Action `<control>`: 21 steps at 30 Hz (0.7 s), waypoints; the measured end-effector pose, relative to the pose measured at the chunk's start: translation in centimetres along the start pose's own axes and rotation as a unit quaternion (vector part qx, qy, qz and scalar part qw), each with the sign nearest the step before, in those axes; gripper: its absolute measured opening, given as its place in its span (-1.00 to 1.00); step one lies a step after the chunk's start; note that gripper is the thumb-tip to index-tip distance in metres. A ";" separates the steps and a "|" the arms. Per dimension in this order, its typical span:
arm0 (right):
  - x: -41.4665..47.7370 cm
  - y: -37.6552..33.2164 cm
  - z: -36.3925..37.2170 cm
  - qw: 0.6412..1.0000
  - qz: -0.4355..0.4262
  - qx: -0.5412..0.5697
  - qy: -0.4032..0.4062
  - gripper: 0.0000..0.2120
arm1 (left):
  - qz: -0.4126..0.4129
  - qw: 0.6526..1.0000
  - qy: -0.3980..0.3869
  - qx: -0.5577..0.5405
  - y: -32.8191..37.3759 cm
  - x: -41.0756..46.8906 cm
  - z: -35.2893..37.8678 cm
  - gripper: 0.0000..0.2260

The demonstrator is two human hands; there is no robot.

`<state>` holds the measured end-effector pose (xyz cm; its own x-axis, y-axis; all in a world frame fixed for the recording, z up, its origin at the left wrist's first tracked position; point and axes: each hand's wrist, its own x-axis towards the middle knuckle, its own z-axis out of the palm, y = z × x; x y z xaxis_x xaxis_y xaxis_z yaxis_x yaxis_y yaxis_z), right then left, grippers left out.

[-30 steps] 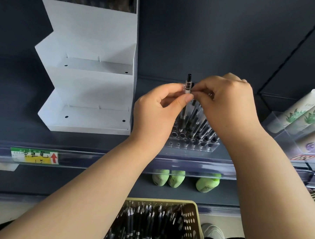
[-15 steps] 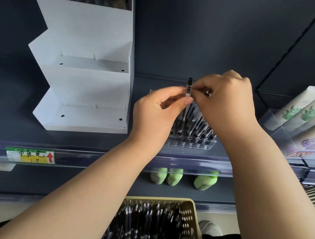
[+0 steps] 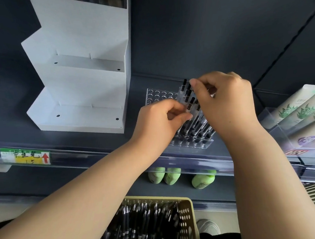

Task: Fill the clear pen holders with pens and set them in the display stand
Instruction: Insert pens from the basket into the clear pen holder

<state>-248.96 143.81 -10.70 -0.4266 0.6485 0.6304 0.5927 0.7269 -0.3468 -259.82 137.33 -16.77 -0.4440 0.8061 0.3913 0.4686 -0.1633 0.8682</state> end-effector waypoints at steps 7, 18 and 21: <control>-0.7 -0.4 -1.1 0.999 -0.034 -0.012 0.019 -0.84 | -0.028 0.998 -0.053 0.027 -0.6 -0.1 -1.3 -0.82; -10.6 -3.6 1.7 0.979 -0.181 -0.034 -0.084 -0.92 | 0.031 0.972 -0.086 0.218 -2.5 -6.3 -6.2 -0.84; -14.4 -3.6 3.0 0.974 -0.141 -0.021 -0.175 -0.89 | -0.019 0.963 -0.100 0.248 -4.2 -9.4 -7.1 -0.83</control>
<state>-246.98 132.53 -20.60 -0.7789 0.4667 0.4190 0.4424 0.8823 -0.1606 -263.04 126.34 -21.89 -0.3351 0.9081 0.2511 0.7841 0.1211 0.6086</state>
